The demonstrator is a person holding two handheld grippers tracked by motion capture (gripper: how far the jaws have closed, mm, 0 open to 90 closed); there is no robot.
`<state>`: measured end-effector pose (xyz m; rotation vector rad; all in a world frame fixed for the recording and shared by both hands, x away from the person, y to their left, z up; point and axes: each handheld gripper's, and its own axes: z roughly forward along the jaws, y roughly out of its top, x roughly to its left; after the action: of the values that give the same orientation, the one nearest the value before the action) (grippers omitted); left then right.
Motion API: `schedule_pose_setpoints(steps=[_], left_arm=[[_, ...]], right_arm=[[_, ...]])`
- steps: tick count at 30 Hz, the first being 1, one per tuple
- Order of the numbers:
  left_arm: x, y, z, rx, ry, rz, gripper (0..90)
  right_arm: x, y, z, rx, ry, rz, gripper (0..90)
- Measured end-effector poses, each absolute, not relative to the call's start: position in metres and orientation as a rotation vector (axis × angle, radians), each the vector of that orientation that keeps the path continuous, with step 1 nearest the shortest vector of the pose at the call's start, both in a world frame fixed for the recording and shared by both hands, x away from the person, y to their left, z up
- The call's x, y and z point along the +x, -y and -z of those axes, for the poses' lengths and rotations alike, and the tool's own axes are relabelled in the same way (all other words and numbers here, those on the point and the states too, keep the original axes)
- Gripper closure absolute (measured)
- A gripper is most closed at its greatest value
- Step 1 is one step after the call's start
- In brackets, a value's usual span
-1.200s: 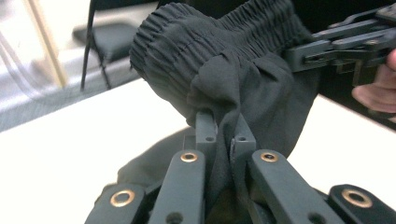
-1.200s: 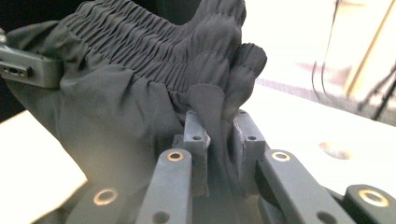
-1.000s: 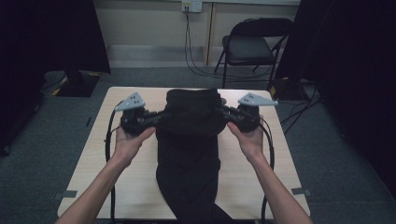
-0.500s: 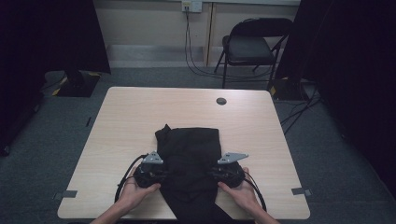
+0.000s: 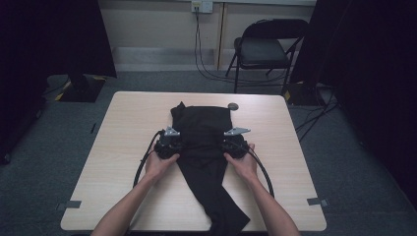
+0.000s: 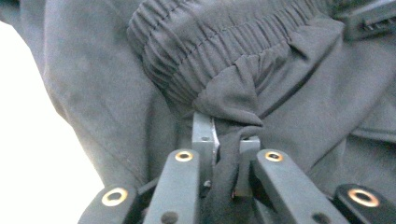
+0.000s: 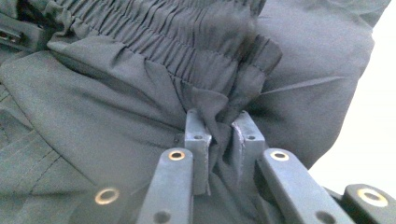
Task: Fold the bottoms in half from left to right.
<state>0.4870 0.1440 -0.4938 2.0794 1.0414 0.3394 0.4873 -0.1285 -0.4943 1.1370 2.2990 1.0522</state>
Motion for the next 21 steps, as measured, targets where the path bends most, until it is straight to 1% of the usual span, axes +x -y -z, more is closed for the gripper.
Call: schedule_pose_setpoints(steps=[1,2,3,4,5,8,10,12,14,16,18,21], left_arm=[[0.489,-0.143,0.492,2.098,-1.033,-0.348,81.0],[0.489,-0.143,0.489,2.106,-1.023,-0.339,77.3],[0.488,-0.145,0.487,2.104,-1.024,-0.337,71.9],[0.486,-0.148,0.485,2.088,-1.024,-0.325,67.2],[0.483,-0.152,0.483,2.057,-1.031,-0.301,62.3],[0.471,-0.166,0.473,2.029,-1.03,-0.302,55.0],[0.459,-0.174,0.466,2.024,-0.998,-0.31,53.5],[0.445,-0.179,0.46,2.054,-0.966,-0.322,54.1],[0.432,-0.188,0.454,2.027,-0.959,-0.322,55.5],[0.422,-0.196,0.451,2.007,-0.95,-0.309,56.0],[0.414,-0.204,0.454,2.005,-0.94,-0.315,56.0],[0.411,-0.213,0.46,1.99,-0.986,-0.288,56.4]], right_arm=[[0.491,0.13,0.494,1.152,-2.296,-1.06,75.3],[0.492,0.131,0.493,1.151,-2.294,-1.055,69.0],[0.49,0.133,0.49,1.169,-2.285,-1.07,60.3],[0.488,0.134,0.487,1.172,-2.283,-1.084,53.8],[0.483,0.136,0.483,1.172,-2.278,-1.097,49.4],[0.457,0.143,0.466,1.124,-2.247,-1.155,43.7],[0.438,0.148,0.458,1.095,-2.244,-1.192,44.1],[0.421,0.149,0.455,1.068,-2.298,-1.243,48.7],[0.404,0.145,0.458,1.031,-2.374,-1.265,54.7],[0.391,0.139,0.465,0.989,-2.447,-1.264,57.4],[0.384,0.132,0.472,0.959,-2.505,-1.227,57.2],[0.383,0.124,0.485,0.956,-2.587,-1.166,56.5]])
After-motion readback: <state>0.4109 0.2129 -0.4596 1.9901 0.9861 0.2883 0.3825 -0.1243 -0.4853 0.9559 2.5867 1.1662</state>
